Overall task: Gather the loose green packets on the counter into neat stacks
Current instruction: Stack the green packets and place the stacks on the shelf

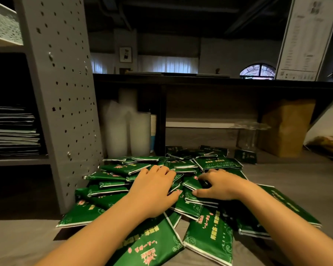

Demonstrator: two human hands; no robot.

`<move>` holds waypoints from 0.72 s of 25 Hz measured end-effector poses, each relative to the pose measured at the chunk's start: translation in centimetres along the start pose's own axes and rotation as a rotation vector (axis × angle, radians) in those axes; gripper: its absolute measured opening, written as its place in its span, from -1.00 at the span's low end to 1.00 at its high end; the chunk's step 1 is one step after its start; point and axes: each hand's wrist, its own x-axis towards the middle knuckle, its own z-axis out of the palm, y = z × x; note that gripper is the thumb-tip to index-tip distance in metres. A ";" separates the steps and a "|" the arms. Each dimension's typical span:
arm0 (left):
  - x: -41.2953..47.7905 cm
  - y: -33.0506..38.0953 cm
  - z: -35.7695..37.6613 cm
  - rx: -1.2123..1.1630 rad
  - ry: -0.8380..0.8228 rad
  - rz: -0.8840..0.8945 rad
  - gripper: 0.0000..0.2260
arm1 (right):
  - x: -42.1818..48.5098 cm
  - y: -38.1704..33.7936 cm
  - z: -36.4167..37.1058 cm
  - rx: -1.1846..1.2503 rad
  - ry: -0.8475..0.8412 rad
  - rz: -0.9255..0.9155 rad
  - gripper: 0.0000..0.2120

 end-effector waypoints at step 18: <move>-1.6 1.2 -1.0 -1.376 0.296 -0.178 -0.49 | -4.4 -2.9 -1.3 0.239 0.870 -0.528 -0.60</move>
